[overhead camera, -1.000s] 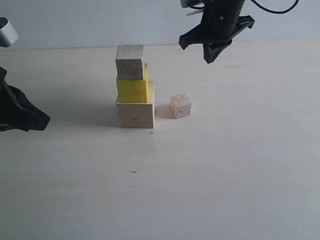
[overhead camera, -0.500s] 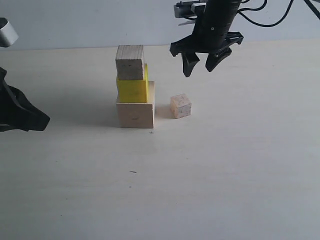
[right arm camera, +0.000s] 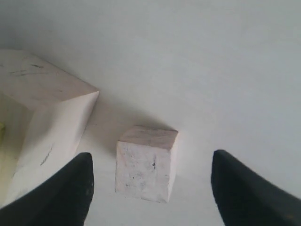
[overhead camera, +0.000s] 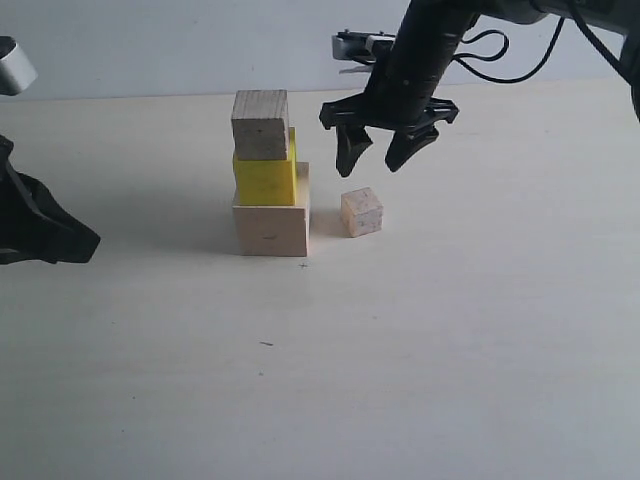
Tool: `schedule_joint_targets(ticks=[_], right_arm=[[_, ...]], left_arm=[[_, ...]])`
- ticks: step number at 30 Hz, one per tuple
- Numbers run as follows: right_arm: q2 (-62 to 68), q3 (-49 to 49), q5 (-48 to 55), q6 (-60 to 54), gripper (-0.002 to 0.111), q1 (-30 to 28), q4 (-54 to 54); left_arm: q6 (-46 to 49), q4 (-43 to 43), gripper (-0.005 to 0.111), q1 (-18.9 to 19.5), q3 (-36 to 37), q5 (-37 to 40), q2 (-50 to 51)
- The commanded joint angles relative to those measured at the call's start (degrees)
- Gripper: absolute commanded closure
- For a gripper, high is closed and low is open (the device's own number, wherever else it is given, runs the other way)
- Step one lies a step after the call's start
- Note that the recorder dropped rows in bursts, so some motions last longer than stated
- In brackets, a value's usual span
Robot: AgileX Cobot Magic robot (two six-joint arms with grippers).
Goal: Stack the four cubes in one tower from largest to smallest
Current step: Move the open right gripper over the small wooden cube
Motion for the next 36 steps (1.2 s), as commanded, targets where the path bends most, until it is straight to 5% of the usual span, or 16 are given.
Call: schedule_joint_targets(ticks=[1,36], right_arm=[[-0.3,0.1,-0.2,-1.5,0.041,-0.3,0.1],[-0.3,3.5,-0.2,-4.7,0.041,-0.3,3.8]], left_arm=[[-0.3,-0.2,0.107,0.0,0.1,0.3,0.1],[-0.3,-0.2,0.107,0.0,0.1,0.0,0.1]])
